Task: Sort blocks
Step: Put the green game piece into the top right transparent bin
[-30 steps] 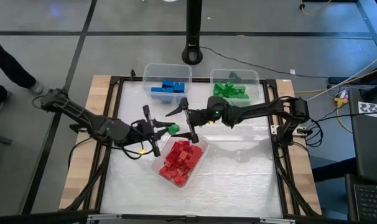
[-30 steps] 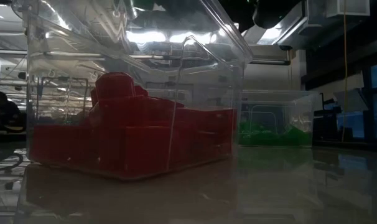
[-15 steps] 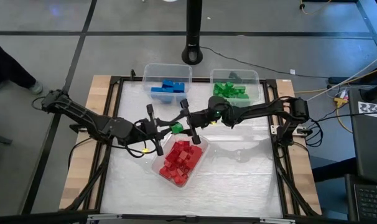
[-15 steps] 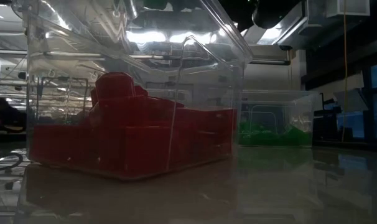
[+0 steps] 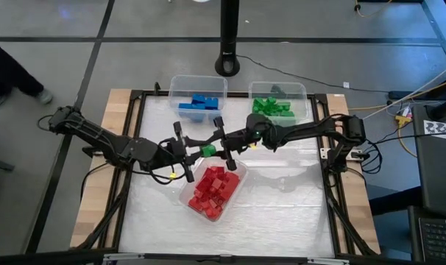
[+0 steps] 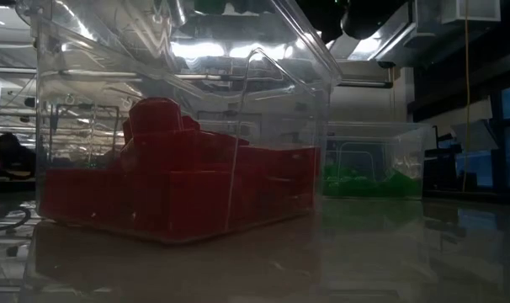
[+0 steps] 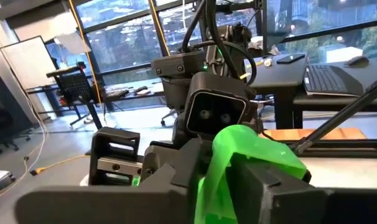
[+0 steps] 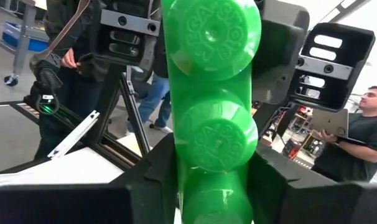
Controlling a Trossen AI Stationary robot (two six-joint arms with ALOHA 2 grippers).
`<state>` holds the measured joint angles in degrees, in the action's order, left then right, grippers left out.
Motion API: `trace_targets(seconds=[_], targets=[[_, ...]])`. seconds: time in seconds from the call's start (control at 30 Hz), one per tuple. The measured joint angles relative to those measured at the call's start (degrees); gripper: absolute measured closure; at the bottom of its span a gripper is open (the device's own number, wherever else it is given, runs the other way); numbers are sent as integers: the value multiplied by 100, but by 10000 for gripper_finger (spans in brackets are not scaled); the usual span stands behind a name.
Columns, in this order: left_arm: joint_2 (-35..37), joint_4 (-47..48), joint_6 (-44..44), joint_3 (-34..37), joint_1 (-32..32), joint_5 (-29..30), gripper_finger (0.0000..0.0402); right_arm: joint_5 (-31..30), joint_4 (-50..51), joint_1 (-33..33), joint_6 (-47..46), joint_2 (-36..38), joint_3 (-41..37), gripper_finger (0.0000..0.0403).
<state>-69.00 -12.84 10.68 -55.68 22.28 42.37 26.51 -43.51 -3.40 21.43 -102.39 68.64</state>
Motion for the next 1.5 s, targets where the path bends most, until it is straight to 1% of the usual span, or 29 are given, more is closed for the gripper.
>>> trace_targets(seconds=[0.13,0.27,0.37,0.47,0.57,0.7,0.87,1.0,1.13,1.27,1.4,1.5], targets=[[49,16,-15,0,-2,9,296,-101,46,-4,7,47,0,269],[258,167,-40,2,24,308,245,-194,204,-103,7,236,0,269],[588,592,-237,2,116,354,217,-200,512,-226,6,476,2,269],[908,1223,-516,2,176,344,203,-263,907,-408,91,768,4,267],[1150,1919,-919,2,179,350,199,-326,1528,-680,186,1142,4,266],[1261,2814,-1591,2,177,353,200,-516,2675,-1144,428,1734,4,266],[1218,3682,-2320,2,177,351,200,-1272,4432,-1925,906,2493,6,266],[1111,3980,-2584,2,177,367,200,-1817,5723,-2672,1151,2837,7,266],[995,4082,-2679,2,163,382,199,-1962,6944,-3437,1345,2839,4,265],[915,4096,-2678,2,160,483,199,-1994,7837,-4017,1528,2648,4,265],[886,4103,-2671,2,156,498,199,-1990,8379,-4359,1643,2401,4,265],[886,4100,-2677,2,155,498,199,-1980,8688,-4441,1661,2125,4,265]])
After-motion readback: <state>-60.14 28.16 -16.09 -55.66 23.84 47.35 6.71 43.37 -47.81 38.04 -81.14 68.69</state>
